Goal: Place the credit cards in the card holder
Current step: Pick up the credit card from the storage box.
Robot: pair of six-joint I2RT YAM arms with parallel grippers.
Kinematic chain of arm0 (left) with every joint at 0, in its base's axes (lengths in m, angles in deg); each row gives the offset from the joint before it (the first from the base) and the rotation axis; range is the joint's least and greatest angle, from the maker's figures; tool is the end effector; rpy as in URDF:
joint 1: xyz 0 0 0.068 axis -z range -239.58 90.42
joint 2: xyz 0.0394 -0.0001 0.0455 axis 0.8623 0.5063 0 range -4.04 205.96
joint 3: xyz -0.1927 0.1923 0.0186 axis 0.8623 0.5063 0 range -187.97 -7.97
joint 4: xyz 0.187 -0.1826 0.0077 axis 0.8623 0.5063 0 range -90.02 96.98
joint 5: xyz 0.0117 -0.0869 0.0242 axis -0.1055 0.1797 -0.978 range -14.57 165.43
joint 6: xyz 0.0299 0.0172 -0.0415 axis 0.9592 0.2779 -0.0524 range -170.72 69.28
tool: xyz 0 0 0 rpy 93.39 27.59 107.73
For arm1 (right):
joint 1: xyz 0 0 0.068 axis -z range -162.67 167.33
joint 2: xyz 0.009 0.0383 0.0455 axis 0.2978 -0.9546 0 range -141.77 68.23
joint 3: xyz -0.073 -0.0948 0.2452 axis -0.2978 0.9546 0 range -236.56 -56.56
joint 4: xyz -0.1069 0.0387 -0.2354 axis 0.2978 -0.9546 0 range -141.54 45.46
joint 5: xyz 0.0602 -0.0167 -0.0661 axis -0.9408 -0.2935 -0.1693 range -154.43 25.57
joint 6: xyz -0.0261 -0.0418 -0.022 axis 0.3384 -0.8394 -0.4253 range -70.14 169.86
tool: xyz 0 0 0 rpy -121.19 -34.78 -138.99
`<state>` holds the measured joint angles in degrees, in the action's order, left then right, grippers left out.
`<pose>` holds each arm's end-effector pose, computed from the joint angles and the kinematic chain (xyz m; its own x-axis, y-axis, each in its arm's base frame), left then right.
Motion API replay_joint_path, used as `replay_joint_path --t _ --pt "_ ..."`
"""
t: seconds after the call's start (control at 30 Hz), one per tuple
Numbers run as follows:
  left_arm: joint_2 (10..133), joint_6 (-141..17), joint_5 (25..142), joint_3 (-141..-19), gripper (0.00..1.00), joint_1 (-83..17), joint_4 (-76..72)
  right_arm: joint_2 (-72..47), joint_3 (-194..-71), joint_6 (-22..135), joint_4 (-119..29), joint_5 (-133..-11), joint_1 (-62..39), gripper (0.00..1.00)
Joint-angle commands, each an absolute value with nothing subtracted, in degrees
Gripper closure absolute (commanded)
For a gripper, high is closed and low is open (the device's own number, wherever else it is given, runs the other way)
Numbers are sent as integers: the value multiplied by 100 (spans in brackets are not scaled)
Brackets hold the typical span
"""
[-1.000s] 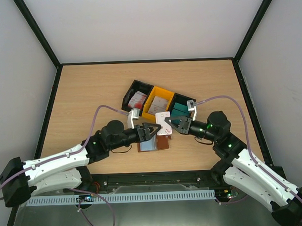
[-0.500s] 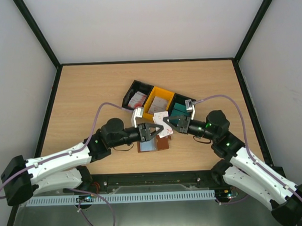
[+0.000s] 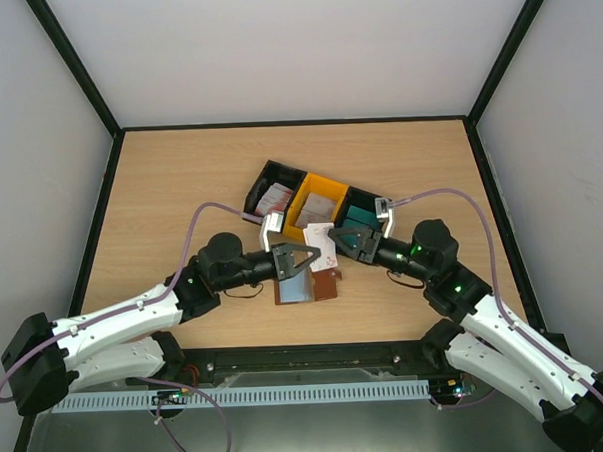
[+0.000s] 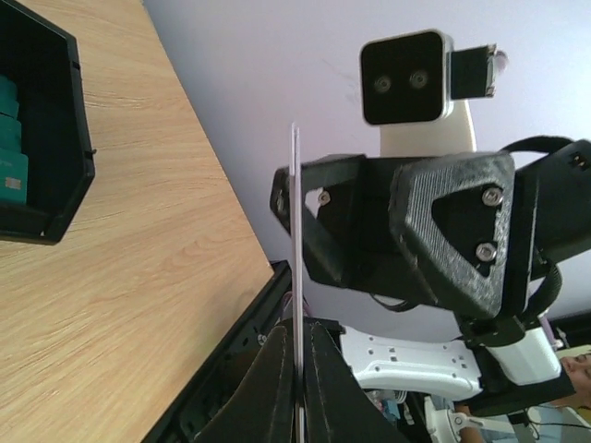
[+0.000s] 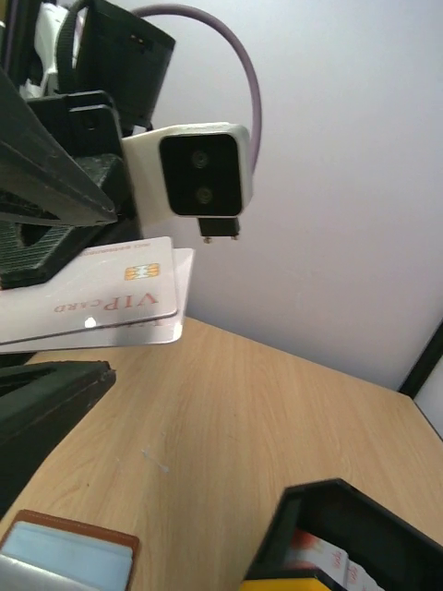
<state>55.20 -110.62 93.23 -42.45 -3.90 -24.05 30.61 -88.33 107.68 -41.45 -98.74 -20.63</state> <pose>0.1267 -0.2048 0.2909 -0.8330 -0.2408 -0.4981 0.4746 0.1517 -0.8671 0.1170 0.1167 0.3044 -0.8260 0.2425 -0.5089 -0.4747 0.1875 0.8599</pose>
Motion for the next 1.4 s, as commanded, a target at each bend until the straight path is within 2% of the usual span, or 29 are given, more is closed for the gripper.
replay_joint_path --t 0.0,0.2,0.37,0.5,0.63,0.97,1.37 --pt "5408 -10788 9586 -4106 98 -440 -2464 3002 -9205 10514 -4440 -9357 -2082 60" --pt "5303 -10691 9781 -4035 98 -439 -2548 2833 -9299 10544 -4488 -9217 -2082 61" --pt "5209 -10725 9793 -3967 98 -444 -2612 2827 -9105 10502 -4315 -9613 -2082 61" --pt "5152 -10790 9823 -3924 98 -445 -2736 2913 -8981 10551 -4307 -9680 -2082 73" --pt "5096 -10877 9915 -3877 98 -440 -2958 2904 -8923 10584 -4365 -9657 -2082 77" --pt "4911 -10910 10046 -3805 97 -446 -3351 2795 -8643 10700 -3927 -10298 -2082 78" --pt "4697 -10932 10045 -3591 97 -439 -3508 2929 -8742 10846 -3897 -9686 -2082 75"
